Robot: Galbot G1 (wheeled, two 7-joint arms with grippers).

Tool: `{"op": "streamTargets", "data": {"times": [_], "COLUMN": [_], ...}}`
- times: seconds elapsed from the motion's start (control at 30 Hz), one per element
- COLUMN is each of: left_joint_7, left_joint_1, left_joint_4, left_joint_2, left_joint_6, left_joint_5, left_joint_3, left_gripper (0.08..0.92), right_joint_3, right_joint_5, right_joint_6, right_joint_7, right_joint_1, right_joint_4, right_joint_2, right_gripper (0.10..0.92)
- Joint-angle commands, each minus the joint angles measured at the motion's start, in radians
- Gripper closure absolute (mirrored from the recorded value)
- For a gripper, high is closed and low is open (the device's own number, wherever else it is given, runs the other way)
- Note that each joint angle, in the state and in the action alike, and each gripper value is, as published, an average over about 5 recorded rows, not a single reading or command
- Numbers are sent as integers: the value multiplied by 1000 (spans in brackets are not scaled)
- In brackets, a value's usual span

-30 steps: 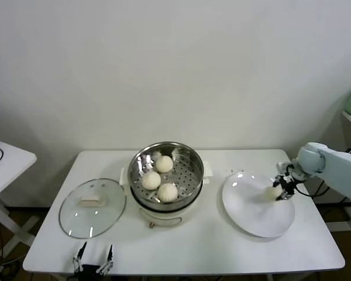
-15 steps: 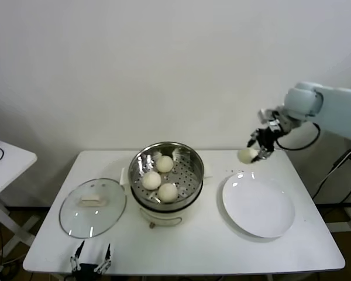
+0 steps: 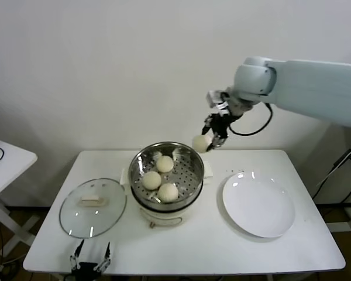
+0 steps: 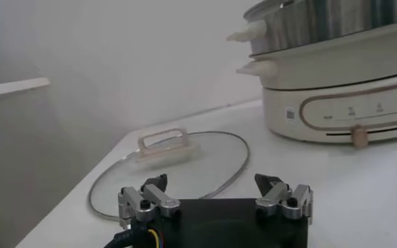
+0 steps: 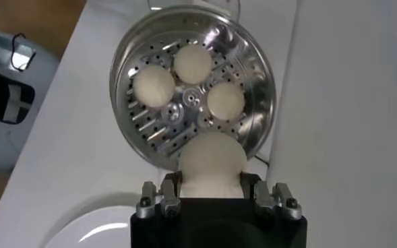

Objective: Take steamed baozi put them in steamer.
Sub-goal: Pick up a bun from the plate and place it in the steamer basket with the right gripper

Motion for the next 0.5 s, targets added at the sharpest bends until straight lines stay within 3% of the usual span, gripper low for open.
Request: {"op": "streamTargets", "data": {"times": [0.03,0.5], "left_joint_7": [0,0], "left_joint_1": [2,-2], "left_joint_4": [-1,-5], "left_joint_2": [1,5], "left_joint_6": [0,2], "left_joint_5": [-2,-16], "left_joint_3": [-1,-7], "left_gripper": [177,177], "right_joint_3": [68,98], "right_joint_5": [-130,-245], "right_joint_6": [-34,-28], "right_joint_7": [70,101], "right_joint_1": [-232,-351], "right_joint_4": [-30,-87], "right_joint_2": [107,109], "right_gripper": [431,431]}}
